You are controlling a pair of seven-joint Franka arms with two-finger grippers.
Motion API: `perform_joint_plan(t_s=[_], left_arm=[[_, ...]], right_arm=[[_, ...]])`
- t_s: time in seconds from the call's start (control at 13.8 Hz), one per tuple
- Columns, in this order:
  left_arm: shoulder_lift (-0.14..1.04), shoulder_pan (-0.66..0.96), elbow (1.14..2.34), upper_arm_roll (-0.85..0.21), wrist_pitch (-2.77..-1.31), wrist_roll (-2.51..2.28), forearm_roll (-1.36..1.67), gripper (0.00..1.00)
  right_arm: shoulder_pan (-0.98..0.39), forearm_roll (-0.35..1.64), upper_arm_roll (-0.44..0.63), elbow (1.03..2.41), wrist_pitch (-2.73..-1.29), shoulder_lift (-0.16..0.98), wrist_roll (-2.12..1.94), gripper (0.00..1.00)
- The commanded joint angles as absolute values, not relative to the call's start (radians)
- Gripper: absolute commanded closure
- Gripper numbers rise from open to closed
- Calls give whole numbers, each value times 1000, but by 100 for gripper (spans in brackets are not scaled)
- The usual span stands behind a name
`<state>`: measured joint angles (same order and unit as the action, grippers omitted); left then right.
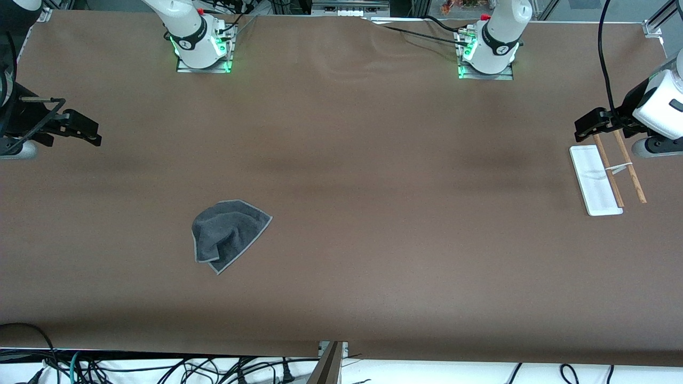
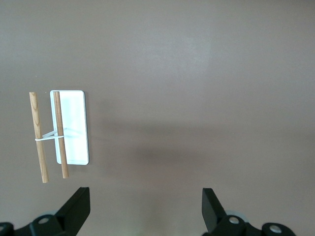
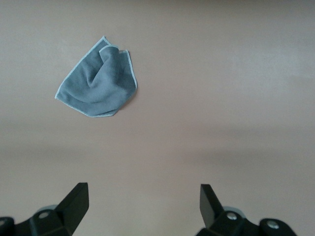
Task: Pass towel and hang on rack
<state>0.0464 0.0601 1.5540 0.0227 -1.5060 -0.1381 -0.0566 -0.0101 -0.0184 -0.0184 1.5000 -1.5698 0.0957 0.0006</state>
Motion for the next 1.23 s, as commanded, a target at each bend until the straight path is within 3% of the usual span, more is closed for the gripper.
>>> perform_joint_plan(t_s=[0.0,0.44,1.16], left_arm=[[57,63,1525,23,-1483,-146,-43,0],[57,63,1525,23,-1482,-147,-43,0],[57,63,1525,25,-1482,-147,-43,0]], right_arm=[[5,-26,-29,1480,-1589,107,5,0],[12,-20,-25,1482,-1627,149,8,0],[-67,-15,-38,1486,-2041,468,-5,0]])
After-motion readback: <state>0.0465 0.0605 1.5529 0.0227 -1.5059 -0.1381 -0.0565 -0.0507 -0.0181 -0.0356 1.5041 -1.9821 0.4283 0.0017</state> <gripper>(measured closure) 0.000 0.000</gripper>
